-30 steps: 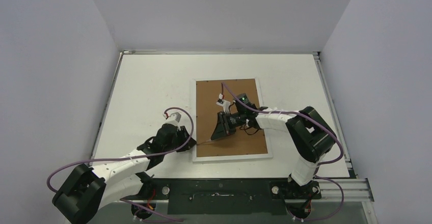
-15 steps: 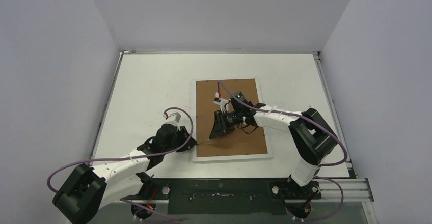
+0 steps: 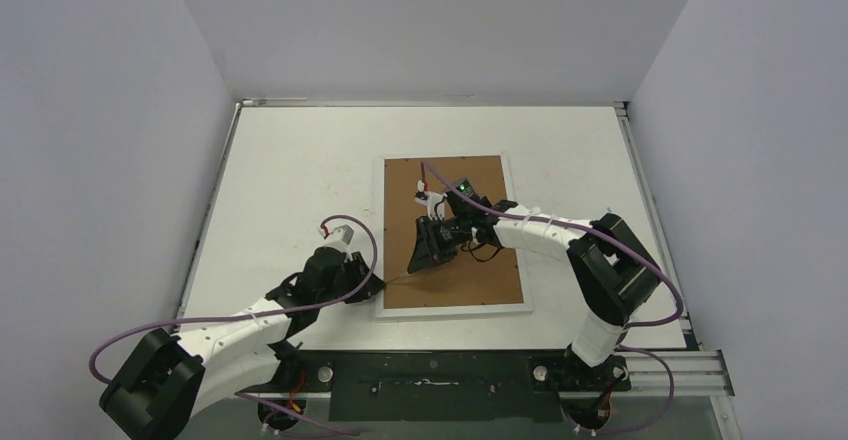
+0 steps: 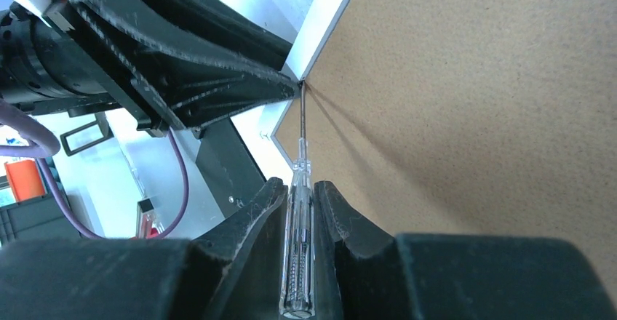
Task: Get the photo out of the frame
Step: Release the photo frame item from the photo frame.
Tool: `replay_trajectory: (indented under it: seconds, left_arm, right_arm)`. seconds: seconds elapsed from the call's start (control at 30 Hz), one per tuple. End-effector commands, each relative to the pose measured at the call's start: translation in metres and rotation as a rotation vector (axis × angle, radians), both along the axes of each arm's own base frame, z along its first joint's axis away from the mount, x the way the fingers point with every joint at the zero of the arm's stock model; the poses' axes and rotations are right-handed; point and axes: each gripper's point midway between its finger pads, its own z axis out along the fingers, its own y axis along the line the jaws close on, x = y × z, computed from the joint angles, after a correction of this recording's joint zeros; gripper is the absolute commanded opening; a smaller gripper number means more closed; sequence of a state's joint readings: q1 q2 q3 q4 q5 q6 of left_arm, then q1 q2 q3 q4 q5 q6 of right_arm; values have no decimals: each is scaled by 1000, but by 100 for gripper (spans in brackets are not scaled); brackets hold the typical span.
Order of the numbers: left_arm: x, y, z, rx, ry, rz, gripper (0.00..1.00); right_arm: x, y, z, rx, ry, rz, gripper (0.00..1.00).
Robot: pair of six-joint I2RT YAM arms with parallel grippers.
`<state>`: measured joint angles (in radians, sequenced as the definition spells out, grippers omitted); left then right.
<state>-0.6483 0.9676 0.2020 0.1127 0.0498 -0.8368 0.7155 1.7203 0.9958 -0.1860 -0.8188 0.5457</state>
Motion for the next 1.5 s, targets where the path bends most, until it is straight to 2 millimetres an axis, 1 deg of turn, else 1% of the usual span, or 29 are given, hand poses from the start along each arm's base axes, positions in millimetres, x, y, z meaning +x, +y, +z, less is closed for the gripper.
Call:
replay_trajectory:
  seconds: [0.0,0.03,0.07,0.1,0.13,0.2,0.23,0.27,0.53,0.57,0.63,0.7,0.83,0.93,1.07,1.2,1.33,1.47]
  left_arm:
    - [7,-7,10,-14,-10,-8,8]
    - [6,-9,11,-23,-11,-11,4]
    - [7,-9,13,-31,-15,-11,3]
    - [7,-9,15,-40,-20,-10,5]
    - [6,-10,18,-52,-29,-15,11]
    - [4,-12,24,-70,-44,-34,29]
    - [2,-13,25,-76,-49,-44,35]
    - [1,-13,28,-82,-54,-49,38]
    - [-10,-4,16,-30,11,-46,34]
    - [-13,1,11,-9,34,-37,31]
    - [-15,5,7,7,45,-27,24]
    - [-17,7,3,19,56,-24,20]
    - [-19,8,-5,36,79,-28,20]
    - [-19,7,-8,40,87,-32,19]
    - [-17,7,-3,26,69,-20,19]
    - [-15,9,6,7,42,3,19]
    - [-7,13,22,-11,-3,34,29]
    - [10,15,40,-35,-57,66,37]
  right_arm:
    - [10,23,46,93,-102,22,5]
    - [10,24,48,89,-106,22,5]
    - [10,25,49,84,-111,22,5]
    - [10,26,49,79,-114,22,5]
    - [10,27,50,75,-114,23,5]
    - [10,27,50,72,-114,22,5]
    - [10,28,50,69,-115,22,5]
    - [10,28,50,68,-115,22,5]
    - [11,31,50,61,-113,16,5]
    - [11,31,51,60,-112,15,5]
    - [11,32,52,60,-113,14,5]
    - [10,34,53,57,-113,17,5]
    - [10,35,57,50,-117,19,5]
    - [11,33,56,32,-127,18,5]
    - [18,27,63,40,-150,-14,5]
    - [31,13,64,34,-164,-57,5]
    - [45,-2,63,39,-175,-76,5]
    - [60,-14,56,28,-198,-78,5]
